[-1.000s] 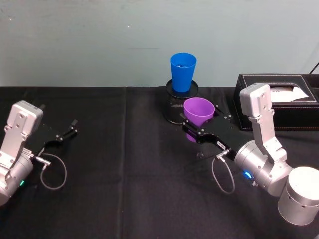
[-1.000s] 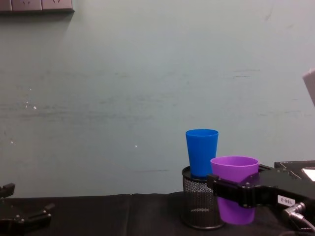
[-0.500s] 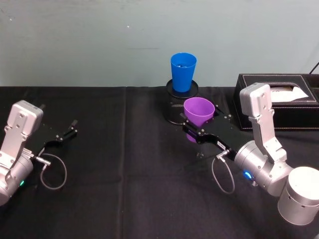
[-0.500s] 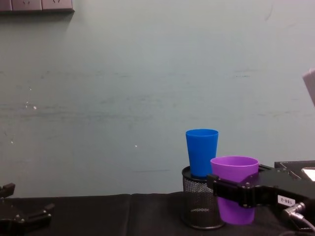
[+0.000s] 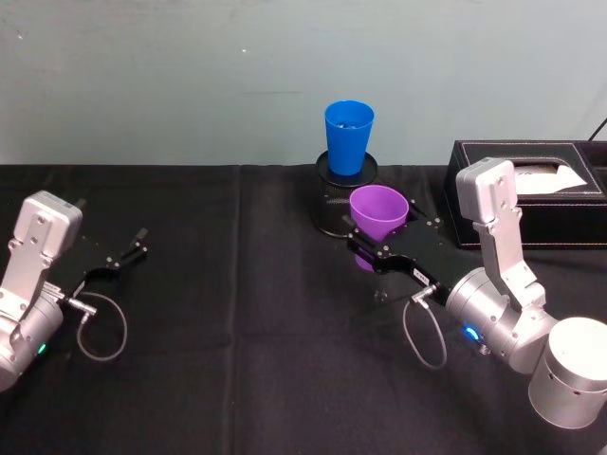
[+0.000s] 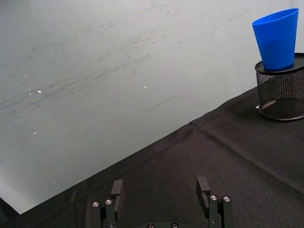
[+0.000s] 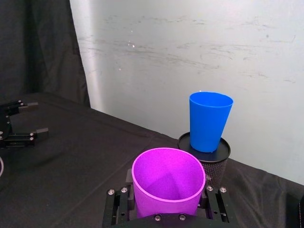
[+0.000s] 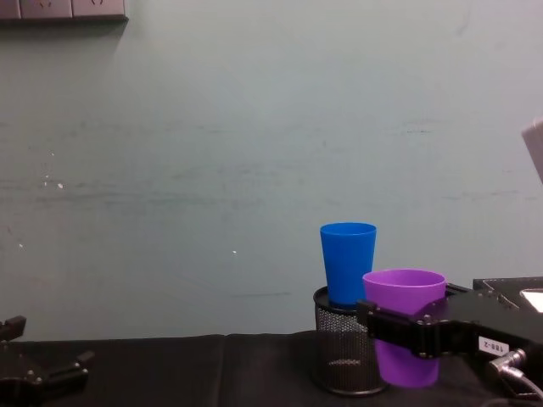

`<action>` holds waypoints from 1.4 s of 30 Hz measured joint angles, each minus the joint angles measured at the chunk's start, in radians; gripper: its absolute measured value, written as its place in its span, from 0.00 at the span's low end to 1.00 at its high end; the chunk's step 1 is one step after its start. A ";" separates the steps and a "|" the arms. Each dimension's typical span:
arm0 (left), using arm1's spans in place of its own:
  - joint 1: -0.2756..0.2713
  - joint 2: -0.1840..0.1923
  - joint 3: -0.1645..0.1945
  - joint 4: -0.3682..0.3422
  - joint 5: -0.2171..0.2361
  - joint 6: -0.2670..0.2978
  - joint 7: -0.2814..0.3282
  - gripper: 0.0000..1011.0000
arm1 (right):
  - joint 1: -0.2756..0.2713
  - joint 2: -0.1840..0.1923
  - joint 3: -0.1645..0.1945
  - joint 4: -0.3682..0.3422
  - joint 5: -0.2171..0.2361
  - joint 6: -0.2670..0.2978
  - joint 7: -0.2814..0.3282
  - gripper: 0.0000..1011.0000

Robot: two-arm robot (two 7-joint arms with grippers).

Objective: Pick up one cup with a gripper and tap it against the other cup.

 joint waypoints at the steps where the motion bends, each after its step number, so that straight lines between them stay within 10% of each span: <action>1: 0.000 0.000 0.000 0.000 0.000 0.000 0.000 0.99 | 0.000 0.000 0.000 0.000 0.000 0.000 0.000 0.73; 42: 0.000 0.000 0.000 0.000 0.000 0.000 0.000 0.99 | 0.000 0.000 0.000 0.000 0.000 0.000 0.000 0.73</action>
